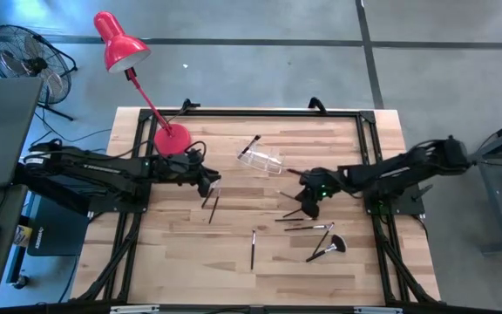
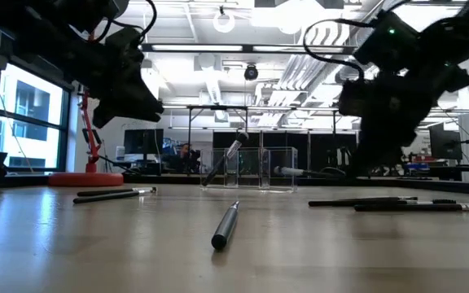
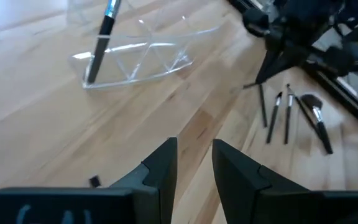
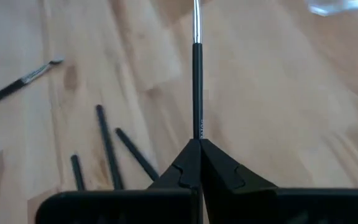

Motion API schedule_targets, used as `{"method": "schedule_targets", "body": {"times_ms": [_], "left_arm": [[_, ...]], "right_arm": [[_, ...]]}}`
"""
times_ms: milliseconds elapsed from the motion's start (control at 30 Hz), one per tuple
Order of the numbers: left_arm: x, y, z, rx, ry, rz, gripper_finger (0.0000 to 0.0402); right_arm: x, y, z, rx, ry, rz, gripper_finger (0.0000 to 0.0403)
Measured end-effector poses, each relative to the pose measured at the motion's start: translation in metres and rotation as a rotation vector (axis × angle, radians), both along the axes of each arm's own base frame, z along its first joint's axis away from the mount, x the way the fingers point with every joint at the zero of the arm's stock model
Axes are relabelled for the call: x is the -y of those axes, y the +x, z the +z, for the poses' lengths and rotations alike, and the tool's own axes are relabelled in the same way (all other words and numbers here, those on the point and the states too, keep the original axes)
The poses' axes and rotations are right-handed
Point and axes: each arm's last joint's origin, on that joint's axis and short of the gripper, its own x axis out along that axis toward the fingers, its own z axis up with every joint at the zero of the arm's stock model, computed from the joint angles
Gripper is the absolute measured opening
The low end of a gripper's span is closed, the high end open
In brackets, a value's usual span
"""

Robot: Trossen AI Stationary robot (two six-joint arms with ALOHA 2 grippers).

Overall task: Put items in baskets/containers
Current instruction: Put the eyeshadow brush into the transparent organizer

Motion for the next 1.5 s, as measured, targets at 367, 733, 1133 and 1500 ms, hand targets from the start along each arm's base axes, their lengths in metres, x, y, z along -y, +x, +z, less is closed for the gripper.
{"method": "schedule_targets", "body": {"times_ms": [367,733,1133,1500], "left_arm": [[0.002,0.007,-0.005,0.005,-0.037,-0.064,0.0099],[0.007,0.011,0.0,0.038,-0.041,-0.075,0.0099],[0.044,0.069,0.0,-0.099,0.286,-0.28,0.0099],[0.057,0.133,-0.025,-0.196,0.368,-0.461,0.0099]], "right_arm": [[0.001,0.036,0.018,0.049,-0.104,0.081,0.0],[0.001,0.04,0.023,0.061,-0.187,0.169,0.0],[-0.006,0.039,0.022,0.05,-0.107,0.111,0.0001],[-0.041,0.033,0.019,0.01,-0.201,0.133,0.0]]}}
